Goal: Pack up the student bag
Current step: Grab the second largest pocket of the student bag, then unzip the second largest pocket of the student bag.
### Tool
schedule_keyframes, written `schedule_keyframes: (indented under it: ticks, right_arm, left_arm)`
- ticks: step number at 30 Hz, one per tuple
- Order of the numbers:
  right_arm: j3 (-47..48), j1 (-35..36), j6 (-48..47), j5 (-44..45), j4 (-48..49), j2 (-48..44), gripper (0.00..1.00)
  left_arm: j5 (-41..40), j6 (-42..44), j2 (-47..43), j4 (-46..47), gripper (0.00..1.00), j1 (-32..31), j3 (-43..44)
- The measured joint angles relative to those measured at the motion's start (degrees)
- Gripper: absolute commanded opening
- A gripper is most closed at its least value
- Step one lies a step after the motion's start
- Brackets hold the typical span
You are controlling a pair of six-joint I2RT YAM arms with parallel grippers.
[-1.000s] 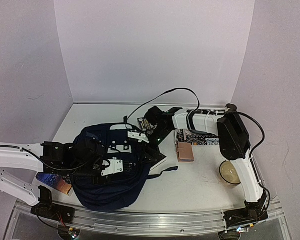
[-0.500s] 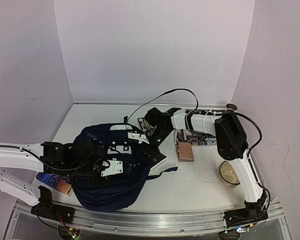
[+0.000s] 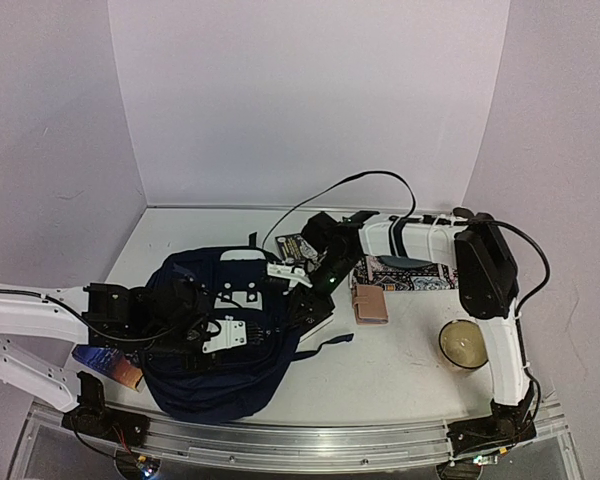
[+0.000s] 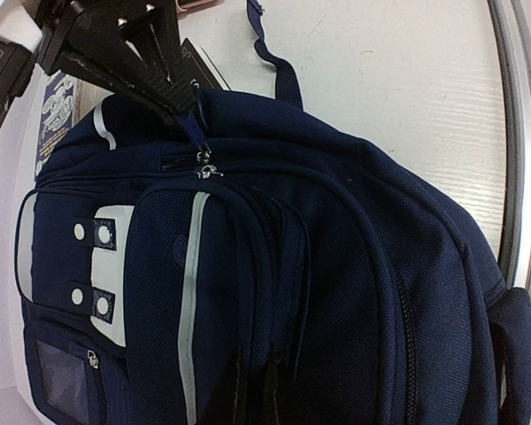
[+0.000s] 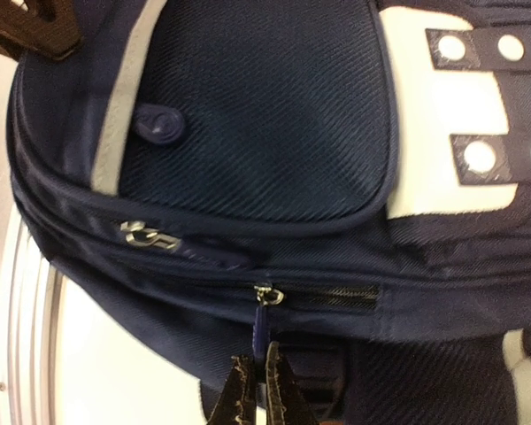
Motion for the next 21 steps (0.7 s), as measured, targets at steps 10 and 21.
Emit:
schedule_keyframes:
  ticks: [10,21]
  right_arm:
    - [-9.5,1.3,7.4,2.2,7.0,-5.4,0.00]
    - [-26.0,8.2,24.2,12.7,21.5,-24.0,0.00]
  left_arm:
    - [-2.7,-6.0,2.4,0.0,0.00,-0.1,2.1]
    - [-11.5,-23.2,10.0,0.7,0.00,0.2,7.5]
